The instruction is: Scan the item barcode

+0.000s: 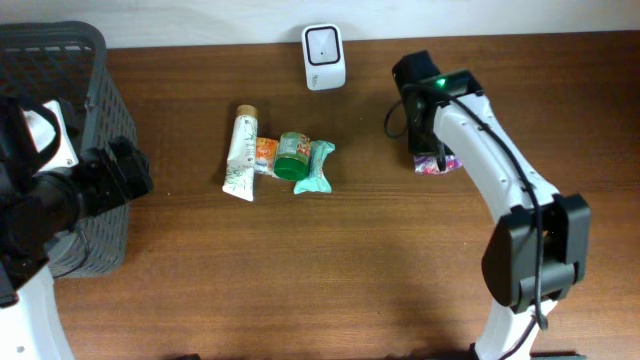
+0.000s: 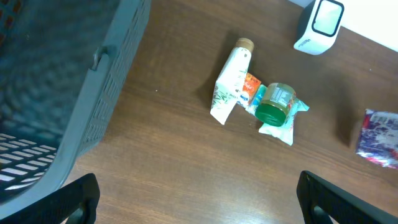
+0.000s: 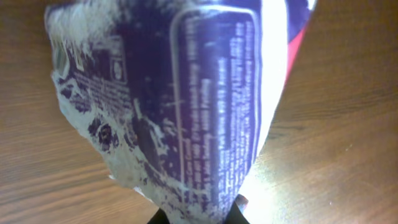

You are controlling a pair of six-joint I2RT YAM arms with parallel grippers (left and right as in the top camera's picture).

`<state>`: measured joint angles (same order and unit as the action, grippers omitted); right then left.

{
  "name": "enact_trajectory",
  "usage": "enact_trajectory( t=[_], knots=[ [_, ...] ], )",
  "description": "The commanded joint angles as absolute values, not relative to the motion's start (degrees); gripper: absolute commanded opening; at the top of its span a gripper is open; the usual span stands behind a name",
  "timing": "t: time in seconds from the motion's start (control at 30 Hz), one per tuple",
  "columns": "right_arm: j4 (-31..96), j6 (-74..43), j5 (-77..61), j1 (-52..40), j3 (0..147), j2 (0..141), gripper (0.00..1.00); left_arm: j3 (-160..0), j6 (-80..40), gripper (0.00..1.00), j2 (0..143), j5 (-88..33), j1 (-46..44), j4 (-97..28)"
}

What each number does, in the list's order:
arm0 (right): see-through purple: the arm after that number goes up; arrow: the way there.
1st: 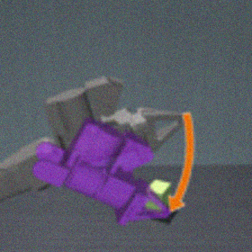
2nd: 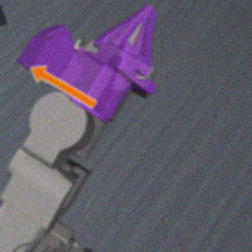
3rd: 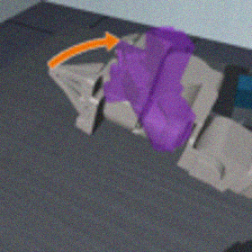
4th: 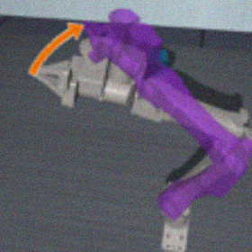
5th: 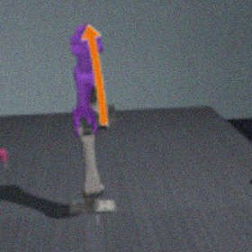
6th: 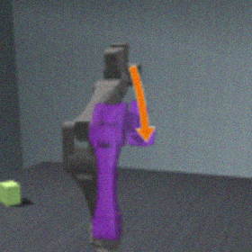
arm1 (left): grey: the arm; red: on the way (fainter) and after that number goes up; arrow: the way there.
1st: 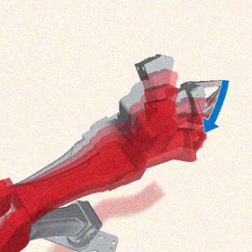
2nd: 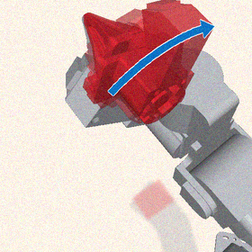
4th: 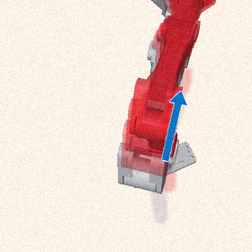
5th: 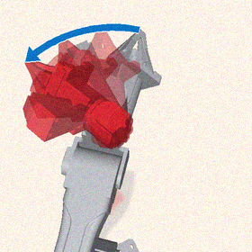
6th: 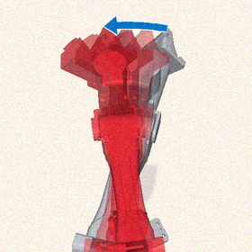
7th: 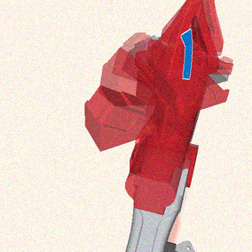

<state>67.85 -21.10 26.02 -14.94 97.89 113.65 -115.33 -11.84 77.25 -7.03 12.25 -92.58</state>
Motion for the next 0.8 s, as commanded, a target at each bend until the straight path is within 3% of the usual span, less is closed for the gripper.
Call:
enact_trajectory(
  t=[0.0, 0.07, 0.13, 0.17, 0.23, 0.3, 0.57, 0.77],
  knots=[
    [64.9, -23.68, 30.04, -15.14, 93.58, 115.04, 0.04, -115.2, -12.38, 0.99, 77.17, -7.03, 12.53, -92.66],
    [64.01, -23.66, 29.78, -15.86, 91.79, 115.04, 0.11, -115.2, -12.38, 0.99, 77.17, -7.03, 12.53, -92.66],
    [64.03, -23.64, 26.81, -17.08, 91.72, 115.04, 0.33, -115.2, -12.38, 0.99, 77.17, -7.03, 12.53, -92.66],
    [63.99, -23.64, 23.33, -18.22, 92.09, 115.02, 0.39, -115.2, -12.38, 0.99, 77.17, -7.03, 12.53, -92.66],
    [62.85, -23.66, 18.35, -20.8, 92.38, 115.02, 0.41, -115.2, -12.38, 0.99, 77.17, -7.03, 12.53, -92.66],
    [61.41, -23.66, 16.69, -23.33, 93.14, 115.02, 0.57, -115.2, -12.38, 0.99, 77.17, -7.03, 12.53, -92.66],
    [61.17, -22.74, 15.16, -28.88, 102.35, 115.02, 0.76, -115.2, -12.38, 0.99, 77.17, -7.03, 12.53, -92.66],
    [62.96, -20.75, 11.49, -21.45, 107.18, 115.02, 0.81, -115.2, -12.38, 0.99, 77.17, -7.03, 12.53, -92.66]
  ],
)
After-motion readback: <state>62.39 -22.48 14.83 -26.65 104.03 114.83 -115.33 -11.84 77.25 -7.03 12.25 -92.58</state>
